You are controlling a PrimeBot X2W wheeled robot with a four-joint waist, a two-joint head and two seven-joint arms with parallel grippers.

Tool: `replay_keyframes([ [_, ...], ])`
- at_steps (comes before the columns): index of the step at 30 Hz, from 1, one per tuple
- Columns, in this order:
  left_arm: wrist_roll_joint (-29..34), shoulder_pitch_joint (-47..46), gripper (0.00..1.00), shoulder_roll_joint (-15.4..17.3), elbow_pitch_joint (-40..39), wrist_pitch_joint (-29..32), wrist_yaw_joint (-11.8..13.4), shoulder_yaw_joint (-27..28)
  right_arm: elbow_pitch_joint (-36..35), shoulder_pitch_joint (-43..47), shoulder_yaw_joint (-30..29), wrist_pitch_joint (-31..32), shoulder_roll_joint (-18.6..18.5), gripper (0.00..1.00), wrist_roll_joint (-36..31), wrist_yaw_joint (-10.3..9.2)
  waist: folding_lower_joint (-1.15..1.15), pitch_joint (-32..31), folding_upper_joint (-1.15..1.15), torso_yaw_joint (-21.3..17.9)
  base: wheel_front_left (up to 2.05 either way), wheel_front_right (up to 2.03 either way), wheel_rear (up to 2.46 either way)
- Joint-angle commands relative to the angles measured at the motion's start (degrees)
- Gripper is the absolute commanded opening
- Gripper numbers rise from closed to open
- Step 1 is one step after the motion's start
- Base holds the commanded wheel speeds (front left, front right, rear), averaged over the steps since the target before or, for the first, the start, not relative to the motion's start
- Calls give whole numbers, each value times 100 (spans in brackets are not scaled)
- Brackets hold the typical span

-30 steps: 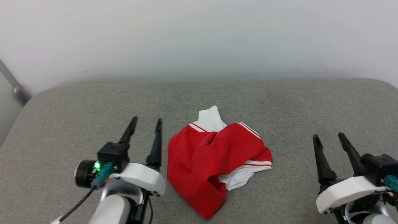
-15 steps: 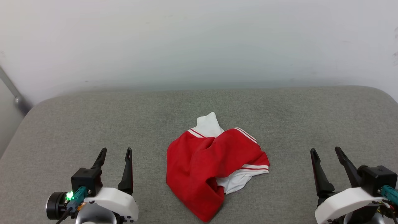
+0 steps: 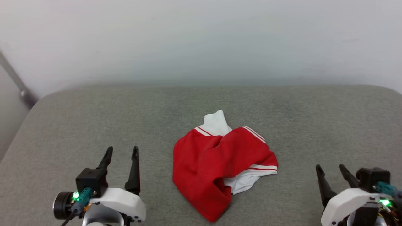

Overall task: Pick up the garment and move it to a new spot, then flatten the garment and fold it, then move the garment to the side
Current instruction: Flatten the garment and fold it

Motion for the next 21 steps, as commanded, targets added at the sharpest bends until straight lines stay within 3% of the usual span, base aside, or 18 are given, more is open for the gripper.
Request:
replay_keyframes([
  [1, 25, -69, 100, 4, -19, -26, -13, 0, 31, -104, -9, 34, -21, 100, -1, -2, 0, 70, 0, 109, 0, 0, 0],
  [7, 99, -369, 100, -180, 106, -167, -176, -311, 826, -659, 528, 1591, -390, 100, 804, -2, 0, 342, 0, 638, 0, 0, 0],
  [13, 72, -587, 100, -376, 355, -360, -293, -505, 890, -1280, 1351, 3263, -783, 100, 1400, -2, 0, 581, 0, 1013, 0, 0, 0],
  [21, 42, -908, 100, -507, 569, -564, -369, -550, 1359, -1776, 1900, 4175, -877, 100, 1494, -2, 0, 881, 0, 1297, 0, 0, 0],
])
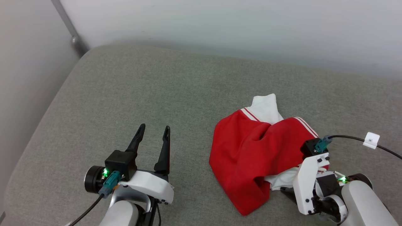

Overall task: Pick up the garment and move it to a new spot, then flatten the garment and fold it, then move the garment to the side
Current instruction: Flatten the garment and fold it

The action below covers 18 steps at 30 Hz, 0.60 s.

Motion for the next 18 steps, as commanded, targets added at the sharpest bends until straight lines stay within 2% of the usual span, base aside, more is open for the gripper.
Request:
replay_keyframes([
  [1, -5, -73, 100, -18, 9, -24, -14, 13, 97, -36, 21, 54, 20, 100, 22, -2, 0, 74, 0, 70, 0, 0, 0],
  [5, -19, -137, 100, -25, 56, -87, 4, 26, 543, 35, 102, 182, 81, 100, 12, -2, 0, 143, 0, 109, 0, 0, 0],
  [6, -17, -139, 100, -25, 73, -103, 13, 28, 630, 49, 134, 210, 85, 78, 15, -3, 0, 152, 0, 112, 0, 0, 0],
  [7, -21, -136, 100, -26, 94, -113, 19, 31, 674, 70, 140, 200, 134, 18, 84, -2, 0, 151, 0, 107, 0, 0, 0],
  [8, -37, -67, 100, -11, 154, -141, 34, 47, 635, 1, 224, 115, 139, 0, 129, -1, 0, 102, 0, 54, 0, 0, 0],
  [18, -105, 140, 100, 121, 157, -90, 115, 115, -673, -269, 75, -517, -442, 0, 83, -2, 0, -255, 0, -347, 0, 0, 0],
])
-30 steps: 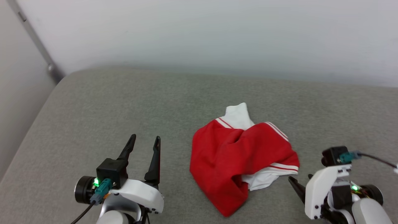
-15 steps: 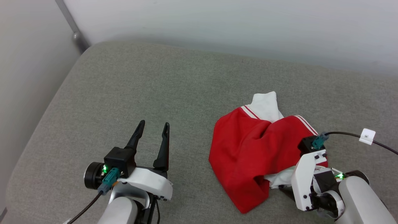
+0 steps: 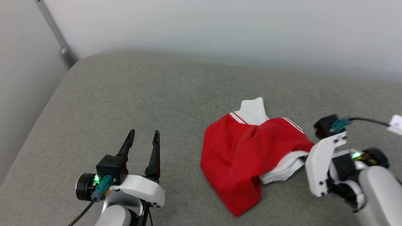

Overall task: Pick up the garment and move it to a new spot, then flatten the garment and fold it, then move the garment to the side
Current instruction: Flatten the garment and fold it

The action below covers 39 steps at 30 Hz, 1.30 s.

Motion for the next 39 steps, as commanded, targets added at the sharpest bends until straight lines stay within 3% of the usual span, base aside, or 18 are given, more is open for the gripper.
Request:
replay_keyframes([
  [1, -12, 104, 100, 49, -56, 28, 31, 13, -326, -22, -154, -53, -151, 0, -82, -2, 0, -105, 0, -199, 0, 0, 0],
  [5, -34, 181, 100, 116, -164, 79, 76, 44, -988, 193, -697, 49, -483, 0, -336, -3, 0, -132, 0, -445, 0, 0, 0],
  [10, -63, 222, 100, 173, -306, 136, 136, 94, -1458, 742, -1813, 327, -654, 0, -616, -3, 0, -80, 0, -717, 0, 0, 0],
  [14, -89, 262, 100, 225, -386, 175, 170, 112, -1179, 1316, -2651, 304, -512, 0, -689, -3, 0, 6, 0, -884, 0, 0, 0],
  [18, -105, 254, 100, 259, -425, 212, 197, 123, -509, 1582, -2985, -183, -285, 0, -674, -2, 0, 103, 0, -1007, 0, 0, 0],
  [20, -111, 265, 100, 276, -434, 228, 222, 132, -135, 1587, -3022, -545, -177, 32, -640, -4, 0, 133, 0, -1055, 0, 0, 0],
  [21, -112, 269, 100, 281, -440, 241, 221, 131, 6, 1557, -2998, -747, -144, 85, -626, -3, 0, 140, 0, -1069, 0, 0, 0],
  [22, -119, 276, 100, 281, -442, 244, 228, 128, 83, 1510, -2964, -1005, -150, 100, -634, -3, 0, 141, 0, -1078, 0, 0, 0],
  [31, -157, 432, 100, 399, -482, 334, 313, 161, 200, 1334, -3198, -3037, -185, 100, -848, -3, 0, -125, 0, -1168, 0, 0, 0],
  [39, -222, 714, 100, 484, -552, 410, 410, 234, -477, 1526, -2967, -3779, 61, 100, -1161, -3, 0, -465, 0, -1218, 0, 0, 0],
])
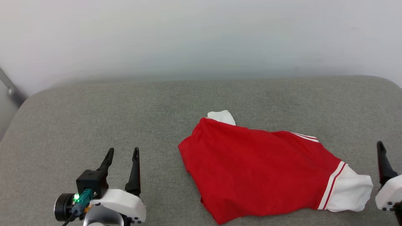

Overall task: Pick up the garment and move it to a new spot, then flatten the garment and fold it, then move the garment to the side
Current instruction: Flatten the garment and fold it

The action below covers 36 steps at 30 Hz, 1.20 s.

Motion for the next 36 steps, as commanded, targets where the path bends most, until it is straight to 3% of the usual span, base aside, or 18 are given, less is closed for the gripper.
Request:
replay_keyframes([
  [1, -27, 97, 100, 30, -36, 30, 37, 22, -184, 98, 99, -118, 102, 100, -55, -4, 0, -77, 0, -26, 0, 0, 0],
  [10, -43, 236, 100, 207, -136, 215, 97, 74, -1344, 632, 901, -312, 747, 100, -265, -4, 0, -175, 0, -73, 0, 0, 0],
  [18, -68, -7, 100, 329, -44, 498, 8, -22, -1799, 894, 1377, -296, 981, 100, -387, -4, 0, -173, 0, -280, 0, 0, 0],
  [21, -57, -329, 100, 364, 56, 760, -205, -203, -1858, 924, 1509, -285, 1034, 100, -360, -4, 0, -147, 0, -388, 0, 0, 0],
  [30, -595, -2057, 100, 540, 915, 2588, -1407, -739, -1799, 607, 1878, -295, 1007, 100, -241, -4, 0, 234, 0, -815, 0, 0, 0],
  [36, -1016, -3039, 100, 785, 1502, 3964, -1713, -1106, -1653, 244, 2173, -530, 897, 100, -113, -4, 0, 685, 0, -1215, 0, 0, 0],
])
